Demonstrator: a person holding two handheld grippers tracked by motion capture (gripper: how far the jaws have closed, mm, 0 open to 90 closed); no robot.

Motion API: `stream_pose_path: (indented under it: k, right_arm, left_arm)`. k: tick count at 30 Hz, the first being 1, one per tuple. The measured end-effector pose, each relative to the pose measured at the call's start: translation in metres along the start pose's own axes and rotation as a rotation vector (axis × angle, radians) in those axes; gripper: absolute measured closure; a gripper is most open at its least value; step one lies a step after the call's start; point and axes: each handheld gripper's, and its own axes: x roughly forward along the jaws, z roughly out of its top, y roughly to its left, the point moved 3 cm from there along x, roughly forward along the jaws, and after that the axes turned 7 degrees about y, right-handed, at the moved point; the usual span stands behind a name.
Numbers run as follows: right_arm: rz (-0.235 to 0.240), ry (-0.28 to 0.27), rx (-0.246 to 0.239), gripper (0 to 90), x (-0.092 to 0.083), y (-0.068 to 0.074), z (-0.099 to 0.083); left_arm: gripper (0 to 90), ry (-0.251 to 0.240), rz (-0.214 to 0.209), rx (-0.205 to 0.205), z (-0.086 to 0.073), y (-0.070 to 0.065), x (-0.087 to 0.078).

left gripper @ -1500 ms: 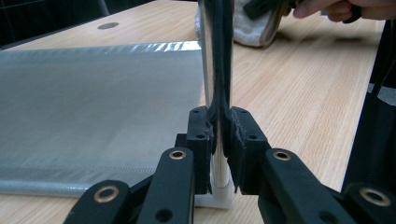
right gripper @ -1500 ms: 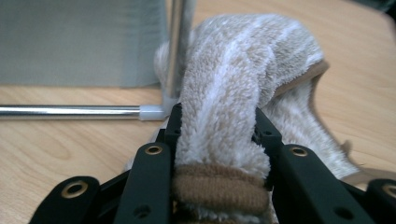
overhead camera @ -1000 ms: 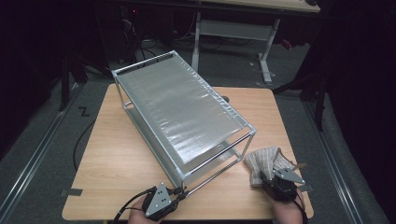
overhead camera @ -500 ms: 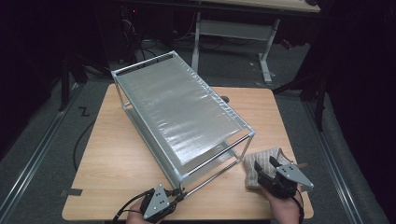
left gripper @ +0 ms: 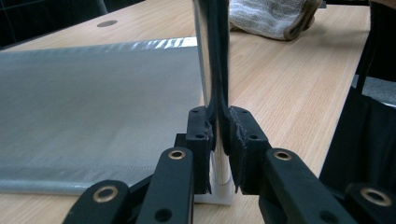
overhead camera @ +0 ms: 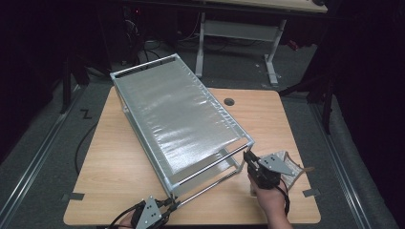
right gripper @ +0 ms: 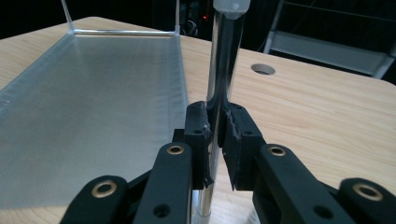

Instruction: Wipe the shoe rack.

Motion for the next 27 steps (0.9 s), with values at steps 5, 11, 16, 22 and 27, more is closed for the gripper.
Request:
stream_pose_path:
  k: [5, 11, 16, 22, 27]
  right_arm:
    - [0.024, 0.001, 0.006, 80.7, 0.013, 0.002, 0.004]
    - [0.041, 0.006, 0.008, 80.0, 0.037, 0.002, 0.017]
    - [-0.027, 0.003, 0.044, 60.5, 0.033, -0.001, 0.023]
    - [-0.055, -0.011, 0.049, 54.4, -0.005, -0.009, 0.001]
    - [-0.094, 0.011, 0.058, 52.4, -0.025, -0.015, -0.022]
  left_arm:
    - [78.9, 0.001, 0.006, -0.001, -0.001, -0.004, -0.001]
    - [79.1, 0.007, -0.029, -0.007, 0.004, -0.008, 0.004]
    - [79.4, 0.026, -0.075, 0.017, 0.015, -0.012, 0.017]
    - [79.7, 0.024, -0.114, 0.019, 0.032, -0.014, 0.046]
    - [79.6, 0.009, -0.109, 0.036, 0.049, -0.011, 0.079]
